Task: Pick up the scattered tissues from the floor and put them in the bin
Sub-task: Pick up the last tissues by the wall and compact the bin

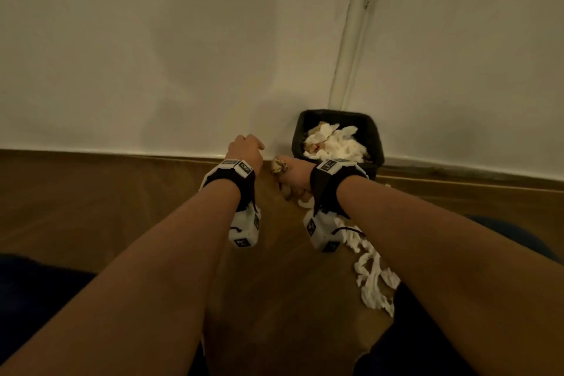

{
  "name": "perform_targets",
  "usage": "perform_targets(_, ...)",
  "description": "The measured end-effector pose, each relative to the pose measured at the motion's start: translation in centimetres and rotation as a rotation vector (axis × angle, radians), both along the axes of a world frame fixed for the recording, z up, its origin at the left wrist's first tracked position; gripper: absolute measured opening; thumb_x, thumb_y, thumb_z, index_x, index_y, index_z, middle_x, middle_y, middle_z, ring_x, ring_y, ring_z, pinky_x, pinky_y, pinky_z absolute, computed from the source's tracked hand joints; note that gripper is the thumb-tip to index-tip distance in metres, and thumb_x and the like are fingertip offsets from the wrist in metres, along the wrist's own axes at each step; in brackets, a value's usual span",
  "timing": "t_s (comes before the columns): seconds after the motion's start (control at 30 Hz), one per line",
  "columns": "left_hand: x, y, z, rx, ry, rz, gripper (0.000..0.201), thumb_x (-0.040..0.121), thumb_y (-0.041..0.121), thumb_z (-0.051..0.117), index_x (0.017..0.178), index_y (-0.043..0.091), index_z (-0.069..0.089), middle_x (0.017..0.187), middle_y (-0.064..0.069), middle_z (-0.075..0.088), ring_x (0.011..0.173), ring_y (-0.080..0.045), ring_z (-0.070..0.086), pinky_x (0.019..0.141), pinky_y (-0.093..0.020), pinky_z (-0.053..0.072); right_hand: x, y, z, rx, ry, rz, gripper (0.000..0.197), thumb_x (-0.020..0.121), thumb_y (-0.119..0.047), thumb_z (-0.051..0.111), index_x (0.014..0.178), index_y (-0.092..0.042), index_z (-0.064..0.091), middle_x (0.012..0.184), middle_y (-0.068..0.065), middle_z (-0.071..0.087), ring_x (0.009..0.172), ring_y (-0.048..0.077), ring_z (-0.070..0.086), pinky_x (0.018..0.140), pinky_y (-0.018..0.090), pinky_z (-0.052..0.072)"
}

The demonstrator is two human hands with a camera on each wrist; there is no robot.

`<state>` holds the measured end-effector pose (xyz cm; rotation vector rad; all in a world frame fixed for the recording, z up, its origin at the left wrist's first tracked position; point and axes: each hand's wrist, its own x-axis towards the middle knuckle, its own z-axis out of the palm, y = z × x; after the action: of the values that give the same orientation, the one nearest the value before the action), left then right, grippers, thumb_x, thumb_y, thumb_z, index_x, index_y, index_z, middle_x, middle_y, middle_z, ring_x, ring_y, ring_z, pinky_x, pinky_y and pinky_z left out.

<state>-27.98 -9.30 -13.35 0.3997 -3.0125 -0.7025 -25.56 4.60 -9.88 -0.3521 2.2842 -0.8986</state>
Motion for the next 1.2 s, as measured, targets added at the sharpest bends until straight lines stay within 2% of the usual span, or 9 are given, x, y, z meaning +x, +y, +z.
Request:
perform_targets(0.1,0.6,2.1,2.9,0.075,0.0,0.029,0.044,0.085,-0.007,0.04,0.12,0.017,0.052,0.132,-0.015,0.036,0.119,-0.034,0.039,0.094,-0.038,0.04,0.6,2.3,2.4,-0.013,0.149,-0.07,0.023,0.098,-0.019,0.041,0.121,-0.015,0.042,0.07,-0.005,0.037,0.055,0.008,0.037,0.042,0.017,0.036)
perform_targets(0.17,1.0,3.3,4.6,0.167,0.001,0.033,0.046,0.086,-0.009,0.042,0.124,0.017,0.049,0.136,-0.015,0.031,0.115,-0.034,0.046,0.089,-0.036,0.044,0.7,3.9,3.3,-0.07,0.203,-0.145,0.033,0.098,-0.022,0.042,0.131,-0.017,0.038,0.072,-0.003,0.039,0.056,0.009,0.037,0.034,0.013,0.037)
perform_targets(0.37,1.2,6.7,8.1,0.439,0.001,-0.052,0.037,0.089,-0.005,0.052,0.124,0.006,0.046,0.125,-0.017,0.053,0.11,-0.036,0.056,0.094,-0.04,0.049,0.0,8.1,6.2,-0.187,0.212,-0.351,0.039,0.095,-0.045,0.042,0.13,-0.04,0.025,0.082,0.004,0.049,0.063,0.024,0.054,0.037,0.028,0.047)
perform_targets(0.47,0.8,8.7,9.6,0.331,-0.018,-0.159,0.04,0.079,0.002,0.069,0.116,0.012,0.058,0.112,-0.005,0.062,0.095,-0.026,0.065,0.077,-0.028,0.055,-0.9,9.8,6.9,-0.231,0.304,-0.413,0.045,0.097,-0.042,0.041,0.134,-0.027,0.021,0.073,0.006,0.052,0.055,0.02,0.049,0.041,0.023,0.041)
perform_targets(0.57,-0.3,11.2,11.1,0.278,0.059,-0.24,0.026,0.091,0.005,0.05,0.108,0.015,0.066,0.111,-0.01,0.066,0.083,-0.022,0.066,0.063,-0.021,0.054,-2.2,11.6,6.3,-0.296,0.35,-0.495,0.04,0.098,-0.03,0.042,0.132,-0.011,0.029,0.094,0.011,0.054,0.069,0.018,0.049,0.059,0.028,0.041)
perform_targets(0.77,-3.2,14.8,10.2,0.158,0.081,-0.289,0.045,0.089,-0.009,0.04,0.125,0.01,0.059,0.138,-0.015,0.041,0.12,-0.029,0.049,0.1,-0.025,0.041,-5.1,13.9,3.8,-0.225,0.197,-0.693,0.054,0.095,-0.031,0.044,0.143,-0.012,0.028,0.139,0.02,0.039,0.123,0.038,0.043,0.103,0.043,0.04)
perform_targets(0.87,-4.9,15.4,8.5,0.111,0.094,-0.296,0.044,0.091,-0.007,0.038,0.129,0.009,0.053,0.137,-0.015,0.025,0.118,-0.03,0.042,0.101,-0.019,0.033,-6.4,14.1,2.5,-0.207,0.175,-0.718,0.052,0.097,-0.034,0.038,0.142,-0.011,0.029,0.142,0.02,0.035,0.126,0.039,0.04,0.104,0.042,0.037)
perform_targets(1.1,-8.5,13.5,6.9,0.22,0.216,-0.283,0.034,0.086,-0.009,0.044,0.099,0.006,0.073,0.109,-0.017,0.066,0.1,-0.028,0.061,0.074,-0.016,0.041,-9.7,14.7,-0.6,-0.14,0.461,-0.608,0.038,0.099,-0.029,0.038,0.135,-0.018,0.037,0.12,0.021,0.054,0.1,0.038,0.056,0.085,0.037,0.044)
perform_targets(1.2,-10.2,12.4,5.1,0.237,0.146,-0.205,0.029,0.091,-0.001,0.046,0.108,0.001,0.069,0.119,-0.017,0.062,0.105,-0.03,0.06,0.089,-0.02,0.044,-10.8,14.0,-1.7,-0.146,0.553,-0.558,0.039,0.1,-0.028,0.035,0.139,-0.031,0.033,0.111,0.021,0.052,0.087,0.035,0.055,0.078,0.035,0.044)
